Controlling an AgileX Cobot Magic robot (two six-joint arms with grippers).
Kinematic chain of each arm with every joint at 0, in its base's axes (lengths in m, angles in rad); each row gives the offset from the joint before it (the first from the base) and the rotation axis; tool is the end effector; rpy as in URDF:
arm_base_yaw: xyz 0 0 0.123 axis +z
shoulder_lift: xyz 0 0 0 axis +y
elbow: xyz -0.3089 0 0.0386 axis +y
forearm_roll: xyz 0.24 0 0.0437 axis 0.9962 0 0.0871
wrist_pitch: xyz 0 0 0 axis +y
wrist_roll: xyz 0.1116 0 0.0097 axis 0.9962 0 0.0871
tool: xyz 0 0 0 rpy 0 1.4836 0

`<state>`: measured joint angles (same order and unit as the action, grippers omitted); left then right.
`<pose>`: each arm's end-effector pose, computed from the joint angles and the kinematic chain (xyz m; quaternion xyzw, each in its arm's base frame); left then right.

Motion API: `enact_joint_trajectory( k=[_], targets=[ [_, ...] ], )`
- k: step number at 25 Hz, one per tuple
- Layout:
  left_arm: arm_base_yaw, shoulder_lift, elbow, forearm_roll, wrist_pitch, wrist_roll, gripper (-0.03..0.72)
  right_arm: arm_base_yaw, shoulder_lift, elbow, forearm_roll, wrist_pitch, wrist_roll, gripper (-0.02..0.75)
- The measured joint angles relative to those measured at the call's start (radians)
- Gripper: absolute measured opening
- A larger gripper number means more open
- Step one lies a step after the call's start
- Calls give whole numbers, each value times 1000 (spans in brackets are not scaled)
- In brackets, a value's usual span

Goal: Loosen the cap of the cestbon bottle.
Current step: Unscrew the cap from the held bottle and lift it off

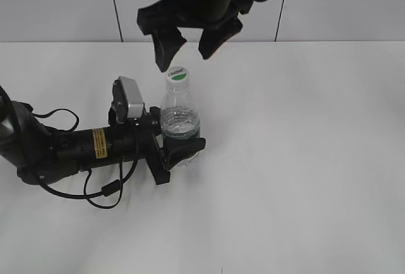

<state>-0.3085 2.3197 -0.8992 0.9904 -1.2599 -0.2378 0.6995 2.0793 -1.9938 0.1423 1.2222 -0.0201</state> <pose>0.3375 -0.2011 0.0726 0.4370 0.6295 -0.3854 0.5140 0.3465 0.3110 0.2929 -0.3343 0.9236 0.1239 0.1405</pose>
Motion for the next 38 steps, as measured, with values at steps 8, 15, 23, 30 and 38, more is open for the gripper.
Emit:
enact_joint_trajectory(
  k=[8,15,23,30,38],
  targets=[
    [0,0,0,0,0,0,406,0,0,28,44,0,20,591],
    [0,0,0,0,0,0,406,0,5,28,46,0,20,590],
    [0,0,0,0,0,0,406,0,23,28,49,0,7,590],
    [0,0,0,0,0,0,406,0,40,28,56,0,-4,587],
    [0,0,0,0,0,0,406,0,40,28,62,0,-18,301]
  ],
)
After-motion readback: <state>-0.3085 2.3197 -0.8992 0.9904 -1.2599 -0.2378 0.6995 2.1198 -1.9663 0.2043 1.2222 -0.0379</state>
